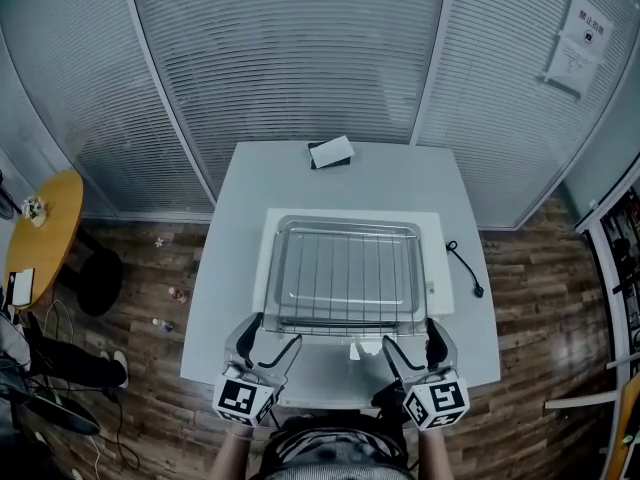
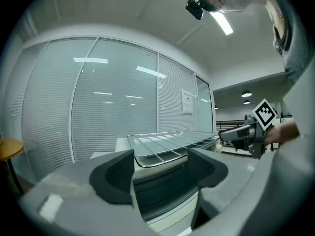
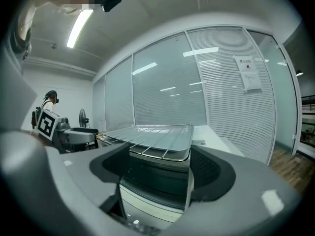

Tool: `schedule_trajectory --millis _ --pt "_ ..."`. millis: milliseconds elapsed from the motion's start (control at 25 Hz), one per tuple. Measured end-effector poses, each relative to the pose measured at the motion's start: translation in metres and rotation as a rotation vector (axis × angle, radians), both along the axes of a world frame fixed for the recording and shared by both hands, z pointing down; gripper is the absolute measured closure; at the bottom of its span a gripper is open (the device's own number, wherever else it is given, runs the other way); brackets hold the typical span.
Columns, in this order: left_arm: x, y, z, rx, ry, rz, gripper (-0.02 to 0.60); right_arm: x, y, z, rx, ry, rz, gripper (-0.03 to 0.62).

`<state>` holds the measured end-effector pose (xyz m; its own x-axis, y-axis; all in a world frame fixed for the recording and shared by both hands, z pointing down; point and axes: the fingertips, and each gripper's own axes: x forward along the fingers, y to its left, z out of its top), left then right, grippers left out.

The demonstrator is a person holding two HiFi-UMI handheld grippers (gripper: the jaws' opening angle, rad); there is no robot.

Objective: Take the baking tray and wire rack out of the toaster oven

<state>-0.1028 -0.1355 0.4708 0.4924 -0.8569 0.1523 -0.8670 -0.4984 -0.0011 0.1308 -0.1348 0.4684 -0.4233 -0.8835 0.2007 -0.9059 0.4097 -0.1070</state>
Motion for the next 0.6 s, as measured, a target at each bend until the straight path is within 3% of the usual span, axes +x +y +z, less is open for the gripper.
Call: schedule_trajectory --millis 320,600 --pt "0.003 -0.022 -0.002 0.015 -0.015 -0.029 0.23 0.003 -0.024 0.002 -0.014 -0.007 -0.024 0.218" --pt "-0.003 -0.029 0.0 -0.011 0.047 -0.061 0.23 0.001 -0.028 0.004 -0.029 -0.025 -0.035 0.215"
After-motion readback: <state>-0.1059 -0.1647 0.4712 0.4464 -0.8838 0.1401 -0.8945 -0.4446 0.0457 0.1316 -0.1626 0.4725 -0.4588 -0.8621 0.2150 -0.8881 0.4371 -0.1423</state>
